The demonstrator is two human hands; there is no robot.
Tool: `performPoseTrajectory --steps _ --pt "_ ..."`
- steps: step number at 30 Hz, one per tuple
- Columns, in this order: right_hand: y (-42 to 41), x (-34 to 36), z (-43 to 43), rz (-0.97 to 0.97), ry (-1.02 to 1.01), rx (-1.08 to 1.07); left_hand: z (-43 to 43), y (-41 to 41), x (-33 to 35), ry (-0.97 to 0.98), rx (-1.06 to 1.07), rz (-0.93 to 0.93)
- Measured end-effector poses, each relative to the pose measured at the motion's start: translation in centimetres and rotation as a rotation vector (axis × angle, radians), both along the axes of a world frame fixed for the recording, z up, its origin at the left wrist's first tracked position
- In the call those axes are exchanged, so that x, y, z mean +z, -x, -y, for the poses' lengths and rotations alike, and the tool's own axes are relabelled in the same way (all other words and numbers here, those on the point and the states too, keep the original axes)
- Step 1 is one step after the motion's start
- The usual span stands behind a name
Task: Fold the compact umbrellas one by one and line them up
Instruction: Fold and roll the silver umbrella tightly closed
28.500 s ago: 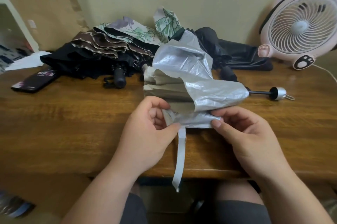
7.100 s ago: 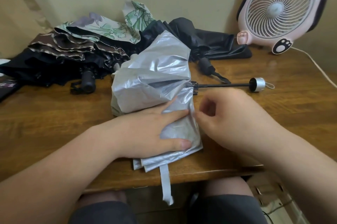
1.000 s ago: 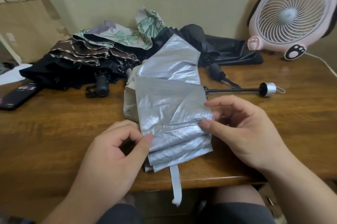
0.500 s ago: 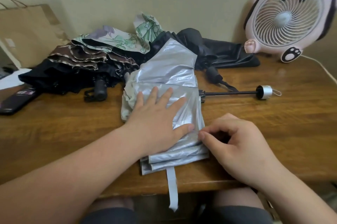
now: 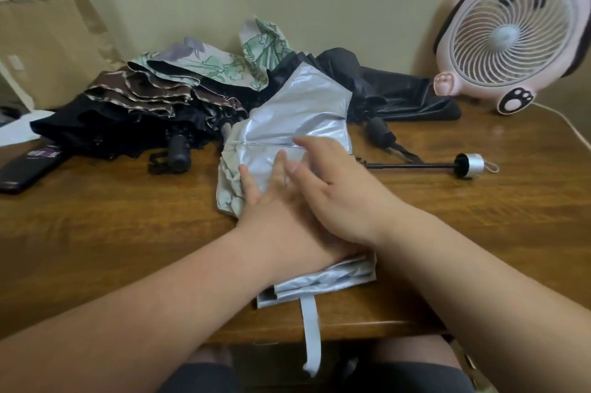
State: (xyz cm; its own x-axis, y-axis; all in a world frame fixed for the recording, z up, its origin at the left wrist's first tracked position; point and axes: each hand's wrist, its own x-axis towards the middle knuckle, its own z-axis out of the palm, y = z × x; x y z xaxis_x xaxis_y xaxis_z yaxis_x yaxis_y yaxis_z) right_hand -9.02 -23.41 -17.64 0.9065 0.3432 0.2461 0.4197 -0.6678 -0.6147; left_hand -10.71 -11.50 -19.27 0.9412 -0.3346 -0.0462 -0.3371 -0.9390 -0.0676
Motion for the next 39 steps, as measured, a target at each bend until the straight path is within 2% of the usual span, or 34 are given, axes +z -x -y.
performPoseTrajectory --steps 2,7,13,19,25,27,31,32,36,39 --pt "-1.1 -1.4 -0.3 0.006 0.102 0.035 -0.5 0.8 -0.2 0.038 0.003 0.017" --pt "-1.1 -3.3 0.4 0.047 0.435 0.035 -4.3 4.9 -0.9 0.044 -0.071 -0.202" --pt "-0.7 -2.7 0.5 0.035 0.589 0.019 -5.5 5.8 -0.3 0.065 -0.070 -0.293" --pt "-1.0 -2.7 0.8 0.037 0.613 -0.056 -5.8 6.0 -0.3 0.132 0.011 -0.243" --pt "-1.2 -3.1 -0.3 0.042 0.622 -0.114 -7.0 5.0 2.4 0.159 0.054 -0.303" --pt "-1.2 -3.1 -0.3 0.042 0.627 -0.115 -7.5 4.4 3.5 0.120 0.034 -0.193" --pt "-1.1 -3.0 -0.2 0.038 0.611 -0.113 -7.7 0.0 4.9 0.110 -0.024 0.232" --pt "-1.1 -2.9 -0.2 0.036 0.610 -0.110 -7.7 -1.5 5.0 0.104 -0.033 0.238" --pt "-0.9 -2.6 0.2 0.038 0.635 -0.074 -6.9 -5.3 3.5 -0.058 -0.067 -0.008" --pt "-0.8 -2.2 1.1 0.029 0.688 -0.053 -6.8 -5.1 1.0 -0.031 -0.103 -0.062"
